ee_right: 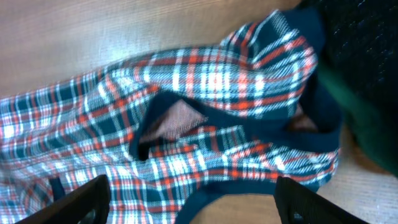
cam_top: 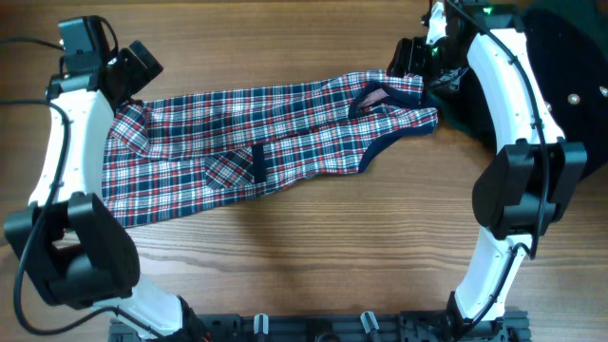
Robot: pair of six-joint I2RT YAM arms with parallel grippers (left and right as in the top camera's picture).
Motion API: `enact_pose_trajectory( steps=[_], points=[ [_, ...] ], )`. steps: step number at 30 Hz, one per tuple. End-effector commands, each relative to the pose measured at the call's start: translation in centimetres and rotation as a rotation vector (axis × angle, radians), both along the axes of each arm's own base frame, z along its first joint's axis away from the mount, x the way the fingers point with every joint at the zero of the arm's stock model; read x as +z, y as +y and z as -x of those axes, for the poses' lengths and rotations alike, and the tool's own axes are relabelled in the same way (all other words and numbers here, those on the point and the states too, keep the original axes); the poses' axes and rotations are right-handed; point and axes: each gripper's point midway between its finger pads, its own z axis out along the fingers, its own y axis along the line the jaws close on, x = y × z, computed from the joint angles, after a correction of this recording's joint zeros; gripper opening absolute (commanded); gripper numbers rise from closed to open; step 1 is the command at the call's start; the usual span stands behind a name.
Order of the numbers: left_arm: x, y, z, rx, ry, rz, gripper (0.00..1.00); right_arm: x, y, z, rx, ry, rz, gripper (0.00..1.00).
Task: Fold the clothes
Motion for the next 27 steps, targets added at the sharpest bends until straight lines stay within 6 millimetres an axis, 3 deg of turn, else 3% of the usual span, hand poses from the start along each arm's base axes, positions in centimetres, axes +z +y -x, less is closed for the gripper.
enact_pose_trajectory(
  steps=[1, 4, 6, 9, 10, 15, 18, 21, 24, 27],
  points=[
    [3.9, -0.5, 2.2, -0.018, -0.021, -0.012, 0.99, 2.0, 1.2, 1.5, 0.113, -0.016, -0.044, 0.83],
    [4.6, -1.6, 4.4, -0.035, 0.026, 0.019, 1.0, 2.0, 1.2, 2.8, 0.137, 0.026, -0.04, 0.84],
    [4.0, -2.7, 6.6, -0.055, 0.104, 0.068, 0.99, 1.8, 1.4, 3.8, 0.185, 0.051, -0.037, 0.83],
    [2.1, -3.7, 9.2, -0.065, 0.236, 0.122, 0.9, 1.7, 2.6, 4.1, 0.302, 0.024, 0.005, 0.82],
    [1.4, -4.0, 9.7, -0.068, 0.272, 0.134, 0.83, 1.5, 2.9, 4.0, 0.331, 0.014, 0.045, 0.82],
    [-1.2, -5.1, 9.9, -0.09, 0.322, 0.147, 0.64, 1.4, 6.6, 3.3, 0.442, -0.066, 0.129, 0.82],
    [-2.2, -5.4, 9.8, -0.093, 0.33, 0.149, 0.62, 1.0, 8.3, 2.8, 0.422, -0.082, 0.13, 0.83],
    [-3.7, -4.9, 9.9, -0.08, 0.365, 0.13, 0.62, -1.5, 8.5, 2.4, 0.214, 0.017, 0.089, 0.84],
    [-5.1, -4.1, 10.2, -0.058, 0.407, 0.095, 0.61, -3.7, 9.4, 2.6, 0.114, 0.106, 0.034, 0.83],
    [-5.8, -3.3, 10.5, -0.006, 0.432, 0.067, 0.6, -5.2, 11.0, 2.7, 0.133, 0.134, -0.01, 0.81]
  ],
)
